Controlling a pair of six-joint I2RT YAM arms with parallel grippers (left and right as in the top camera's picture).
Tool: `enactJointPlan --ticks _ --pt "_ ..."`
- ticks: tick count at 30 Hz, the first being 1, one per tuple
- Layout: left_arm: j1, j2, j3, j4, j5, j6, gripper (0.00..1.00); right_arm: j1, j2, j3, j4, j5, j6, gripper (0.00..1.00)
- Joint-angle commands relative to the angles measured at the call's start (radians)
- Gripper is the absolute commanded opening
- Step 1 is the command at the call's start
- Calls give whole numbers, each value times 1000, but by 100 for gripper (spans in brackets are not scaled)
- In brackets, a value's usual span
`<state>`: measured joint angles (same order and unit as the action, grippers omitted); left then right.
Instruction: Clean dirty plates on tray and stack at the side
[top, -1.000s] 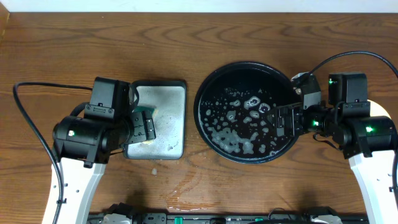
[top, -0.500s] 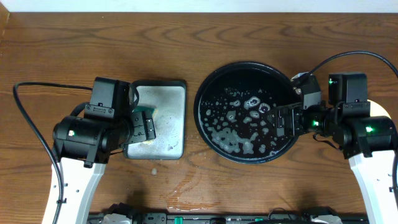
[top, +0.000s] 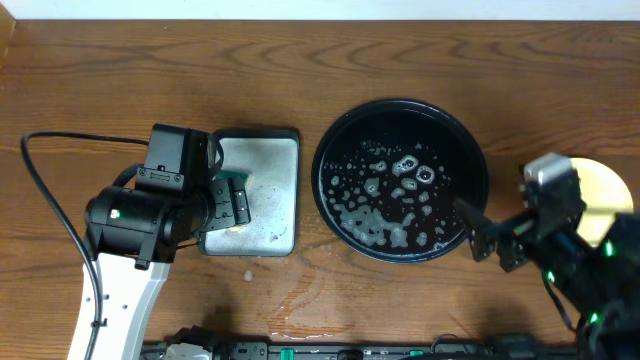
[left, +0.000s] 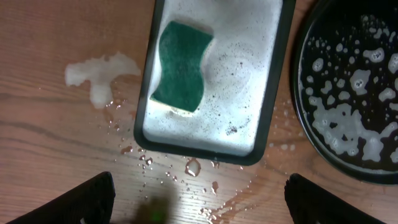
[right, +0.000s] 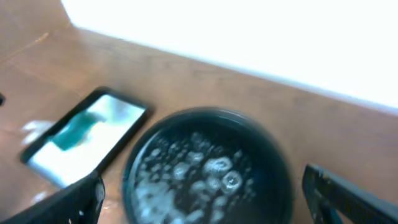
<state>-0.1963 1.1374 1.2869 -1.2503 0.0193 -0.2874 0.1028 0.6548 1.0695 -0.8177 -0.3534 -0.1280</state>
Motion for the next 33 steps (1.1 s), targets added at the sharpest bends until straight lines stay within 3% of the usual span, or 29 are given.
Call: enactJointPlan --ticks 1,17,22,33 --pt "4 3 5 -3 -12 -1 88 5 -117 -206 147 72 -110 99" --pt "4 3 5 -3 -13 -1 88 3 -619 -977 690 32 -108 99" --pt "4 3 5 -3 -12 -1 88 3 -651 -1065 827 27 -94 99" --pt "4 3 5 -3 -13 -1 88 10 -650 -1064 792 27 -93 99"
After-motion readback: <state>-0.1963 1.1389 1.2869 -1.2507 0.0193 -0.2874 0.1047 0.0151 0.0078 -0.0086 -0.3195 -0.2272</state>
